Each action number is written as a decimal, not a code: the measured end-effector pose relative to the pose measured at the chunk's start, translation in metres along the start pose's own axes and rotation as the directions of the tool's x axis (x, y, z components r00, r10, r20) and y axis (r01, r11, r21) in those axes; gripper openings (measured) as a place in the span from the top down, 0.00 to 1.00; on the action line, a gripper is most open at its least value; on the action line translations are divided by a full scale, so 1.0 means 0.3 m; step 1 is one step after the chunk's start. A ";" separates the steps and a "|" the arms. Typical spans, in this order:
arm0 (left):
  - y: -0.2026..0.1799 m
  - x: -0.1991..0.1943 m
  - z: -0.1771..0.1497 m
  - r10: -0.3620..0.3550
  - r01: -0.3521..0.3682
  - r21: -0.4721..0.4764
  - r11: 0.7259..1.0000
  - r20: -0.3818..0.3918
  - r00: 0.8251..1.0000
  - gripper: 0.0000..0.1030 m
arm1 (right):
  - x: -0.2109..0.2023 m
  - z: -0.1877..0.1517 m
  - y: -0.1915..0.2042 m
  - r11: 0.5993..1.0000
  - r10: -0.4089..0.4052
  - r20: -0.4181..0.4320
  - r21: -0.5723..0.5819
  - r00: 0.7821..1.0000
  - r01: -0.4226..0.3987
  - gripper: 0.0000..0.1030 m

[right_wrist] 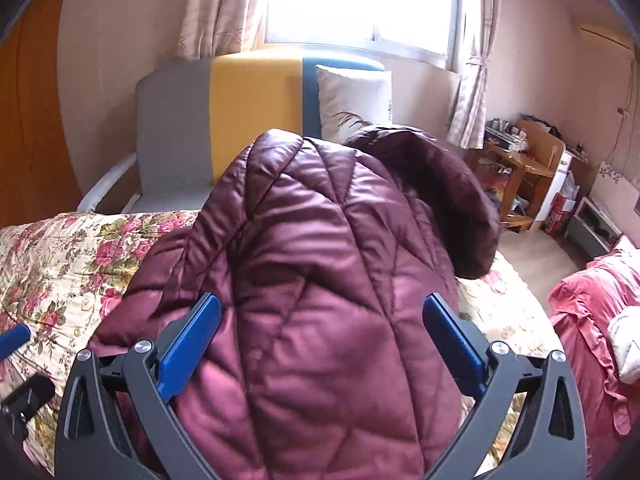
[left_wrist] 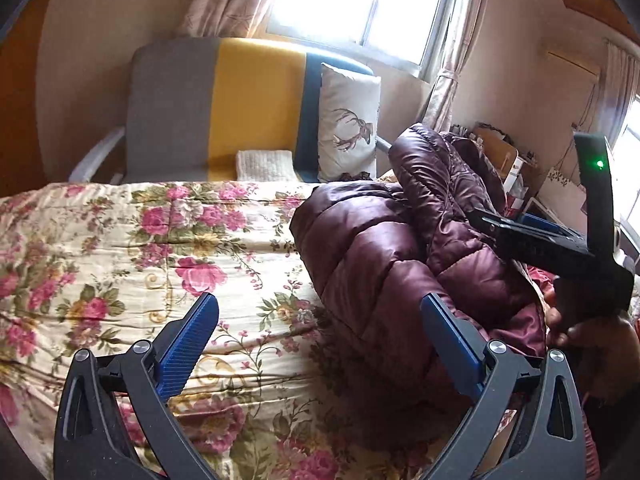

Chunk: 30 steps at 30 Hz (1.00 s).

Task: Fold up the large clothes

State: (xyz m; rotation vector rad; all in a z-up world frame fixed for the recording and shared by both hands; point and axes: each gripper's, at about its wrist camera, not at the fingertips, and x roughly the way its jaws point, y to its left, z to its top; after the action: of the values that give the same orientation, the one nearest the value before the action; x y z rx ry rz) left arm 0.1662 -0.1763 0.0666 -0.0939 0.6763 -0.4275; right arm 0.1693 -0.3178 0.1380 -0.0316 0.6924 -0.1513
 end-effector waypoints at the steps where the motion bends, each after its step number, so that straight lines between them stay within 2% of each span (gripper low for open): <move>1: -0.004 -0.008 -0.003 0.008 -0.008 0.004 1.000 0.013 1.000 0.03 | -0.027 -0.014 -0.004 1.000 -0.008 0.005 0.011 1.000 0.008 0.02; 6: -0.035 -0.072 -0.024 0.041 -0.042 0.022 0.999 0.047 0.998 0.03 | -0.158 -0.083 -0.018 0.996 -0.043 0.013 0.075 0.999 0.042 0.02; 14: -0.092 -0.137 -0.080 0.090 -0.094 0.048 0.994 0.068 0.994 0.03 | -0.376 -0.271 -0.017 0.974 -0.121 0.023 0.196 0.992 0.114 0.02; 19: -0.140 -0.156 -0.128 0.115 -0.118 0.073 0.990 0.054 0.992 0.03 | -0.457 -0.367 -0.009 0.951 -0.178 0.017 0.259 0.984 0.167 0.02; 23: -0.164 -0.177 -0.168 0.130 -0.134 0.076 0.988 0.056 0.990 0.03 | -0.511 -0.424 0.009 0.941 -0.231 0.034 0.261 0.972 0.215 0.02; 30: -0.191 -0.200 -0.214 0.166 -0.171 0.081 0.982 0.068 0.984 0.03 | -0.530 -0.478 0.028 0.939 -0.237 0.013 0.258 0.971 0.226 0.02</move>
State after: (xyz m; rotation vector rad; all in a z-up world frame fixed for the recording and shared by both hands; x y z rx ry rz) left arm 0.0641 -0.2003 0.0645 0.0318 0.5993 -0.2892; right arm -0.0418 -0.2828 0.1277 0.1310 0.6191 -0.4650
